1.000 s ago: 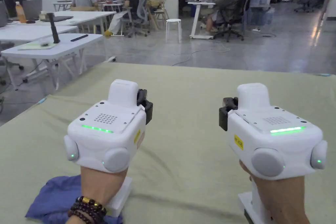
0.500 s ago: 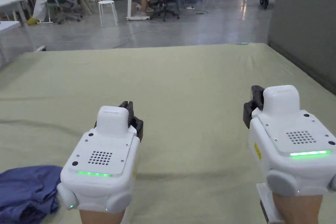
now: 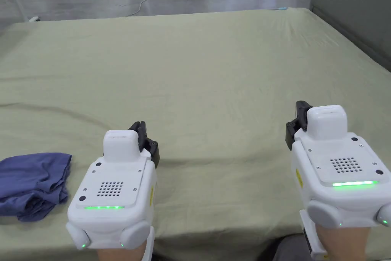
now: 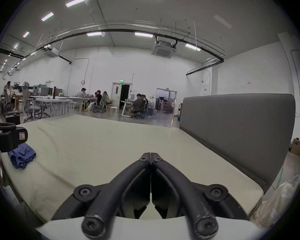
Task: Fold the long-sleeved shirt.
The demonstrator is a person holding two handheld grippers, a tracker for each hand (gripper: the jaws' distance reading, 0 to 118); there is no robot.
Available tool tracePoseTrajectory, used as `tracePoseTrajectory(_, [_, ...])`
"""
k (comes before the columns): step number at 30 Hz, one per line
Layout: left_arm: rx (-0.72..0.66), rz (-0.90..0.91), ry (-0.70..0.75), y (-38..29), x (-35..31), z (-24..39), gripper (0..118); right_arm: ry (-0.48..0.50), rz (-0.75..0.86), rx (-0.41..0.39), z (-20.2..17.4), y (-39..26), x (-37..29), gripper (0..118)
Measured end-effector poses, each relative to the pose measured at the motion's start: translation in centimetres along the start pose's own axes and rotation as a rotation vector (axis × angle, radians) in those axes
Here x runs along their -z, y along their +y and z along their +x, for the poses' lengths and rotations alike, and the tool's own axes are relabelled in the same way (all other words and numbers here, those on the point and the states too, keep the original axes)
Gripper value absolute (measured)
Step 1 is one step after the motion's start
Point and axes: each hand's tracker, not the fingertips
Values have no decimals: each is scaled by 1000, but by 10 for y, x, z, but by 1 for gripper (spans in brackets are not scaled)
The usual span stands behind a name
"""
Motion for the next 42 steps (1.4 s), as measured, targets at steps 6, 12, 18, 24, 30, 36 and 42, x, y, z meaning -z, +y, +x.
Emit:
tracePoseTrajectory(6, [30,-3,-4,1,3,6,3,4,1,-6,-2,6,1,0])
tracePoseTrajectory(12, [20,-8,-6,3,5,7,104,19,-5,-26,-3,9,0,118])
tracePoseTrajectory(18, [29,11,-14,8,5,4,118,-19,37,-62,-14,6,5,118])
tracePoseTrajectory(24, [54,38,24,5,3,0,118,15,-31,-54,-12,2,10,118])
tracePoseTrajectory(30, [45,32,10,8,1,2,118,10,-22,-55,-11,0,8,118])
tracePoseTrajectory(36, [41,43,2,7,1,2,118,11,2,-50,-8,3,4,118])
tracePoseTrajectory(42, [35,56,6,11,0,3,118,-1,20,-27,-3,8,-2,118])
